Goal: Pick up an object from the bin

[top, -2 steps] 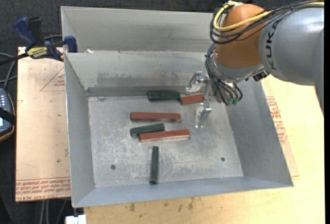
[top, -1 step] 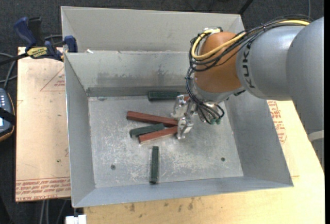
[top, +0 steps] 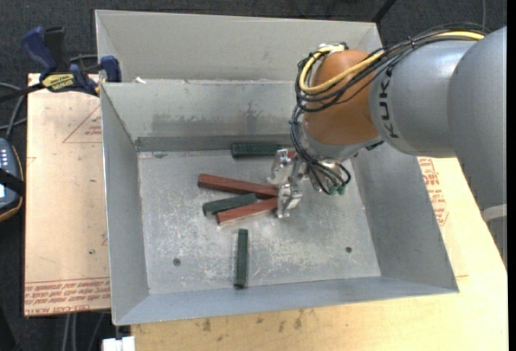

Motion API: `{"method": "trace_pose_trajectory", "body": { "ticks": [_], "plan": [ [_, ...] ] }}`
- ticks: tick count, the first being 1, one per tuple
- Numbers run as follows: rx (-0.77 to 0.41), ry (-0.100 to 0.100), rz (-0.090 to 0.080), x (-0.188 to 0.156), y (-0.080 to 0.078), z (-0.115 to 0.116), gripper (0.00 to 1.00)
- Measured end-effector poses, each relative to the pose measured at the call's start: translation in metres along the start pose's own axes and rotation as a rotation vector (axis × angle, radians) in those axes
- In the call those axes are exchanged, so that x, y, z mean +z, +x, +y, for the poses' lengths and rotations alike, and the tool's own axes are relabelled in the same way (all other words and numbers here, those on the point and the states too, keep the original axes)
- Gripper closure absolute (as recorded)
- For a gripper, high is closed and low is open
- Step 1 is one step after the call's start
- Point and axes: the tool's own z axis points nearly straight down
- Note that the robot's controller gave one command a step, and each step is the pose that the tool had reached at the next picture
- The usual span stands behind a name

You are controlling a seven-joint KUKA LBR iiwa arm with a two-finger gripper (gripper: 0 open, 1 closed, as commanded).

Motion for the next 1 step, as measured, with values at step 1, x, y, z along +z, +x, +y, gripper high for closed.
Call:
{"method": "trace_pose_trajectory", "body": {
  "ticks": [1],
  "plan": [
    [-0.012,-0.001,0.012,-0.2049,-0.0001,-0.0024,1.0]
  ]
}}
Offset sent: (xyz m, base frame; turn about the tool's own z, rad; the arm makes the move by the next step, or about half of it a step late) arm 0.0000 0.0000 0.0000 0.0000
